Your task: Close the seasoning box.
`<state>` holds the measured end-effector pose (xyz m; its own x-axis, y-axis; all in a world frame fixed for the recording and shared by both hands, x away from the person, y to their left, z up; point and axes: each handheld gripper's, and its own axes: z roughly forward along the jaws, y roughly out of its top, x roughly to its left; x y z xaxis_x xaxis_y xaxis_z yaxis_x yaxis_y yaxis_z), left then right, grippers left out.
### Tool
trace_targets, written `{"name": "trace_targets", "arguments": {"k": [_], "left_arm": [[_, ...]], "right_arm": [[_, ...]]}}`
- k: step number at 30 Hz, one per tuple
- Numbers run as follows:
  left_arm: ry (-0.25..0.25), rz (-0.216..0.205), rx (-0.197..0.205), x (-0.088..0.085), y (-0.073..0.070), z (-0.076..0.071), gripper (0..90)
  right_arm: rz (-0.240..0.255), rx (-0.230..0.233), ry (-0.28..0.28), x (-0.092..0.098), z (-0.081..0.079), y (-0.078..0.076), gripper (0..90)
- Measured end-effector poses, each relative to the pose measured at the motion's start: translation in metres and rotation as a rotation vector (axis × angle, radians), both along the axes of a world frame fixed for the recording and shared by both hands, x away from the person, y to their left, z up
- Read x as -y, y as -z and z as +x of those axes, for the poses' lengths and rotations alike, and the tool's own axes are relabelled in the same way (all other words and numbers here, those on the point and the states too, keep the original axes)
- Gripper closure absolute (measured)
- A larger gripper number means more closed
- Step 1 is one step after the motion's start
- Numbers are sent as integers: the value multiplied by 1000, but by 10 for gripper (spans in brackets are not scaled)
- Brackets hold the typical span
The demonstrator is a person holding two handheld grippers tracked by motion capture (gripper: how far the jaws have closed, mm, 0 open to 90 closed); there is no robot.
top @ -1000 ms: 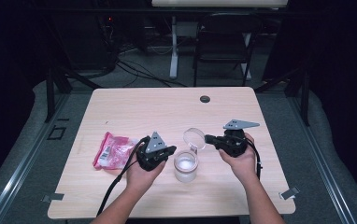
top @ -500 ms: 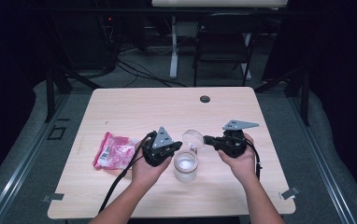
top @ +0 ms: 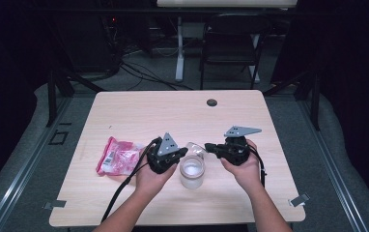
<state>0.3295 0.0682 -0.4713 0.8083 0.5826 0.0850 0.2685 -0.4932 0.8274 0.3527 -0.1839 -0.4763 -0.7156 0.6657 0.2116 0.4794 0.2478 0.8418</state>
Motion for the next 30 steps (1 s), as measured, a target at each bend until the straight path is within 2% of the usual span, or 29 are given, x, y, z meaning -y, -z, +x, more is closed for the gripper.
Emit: {"name": "trace_targets", "arguments": {"k": [12, 17, 30], "left_arm": [[6, 6, -9, -3, 5, -6, 900], [12, 8, -20, -5, 10, -10, 900], [17, 12, -42, -12, 22, -21, 899]], "right_arm": [[-12, -1, -18, -5, -2, 0, 900], [-3, -7, -41, -7, -2, 1, 900], [-19, -13, -80, -15, -4, 4, 900]]}}
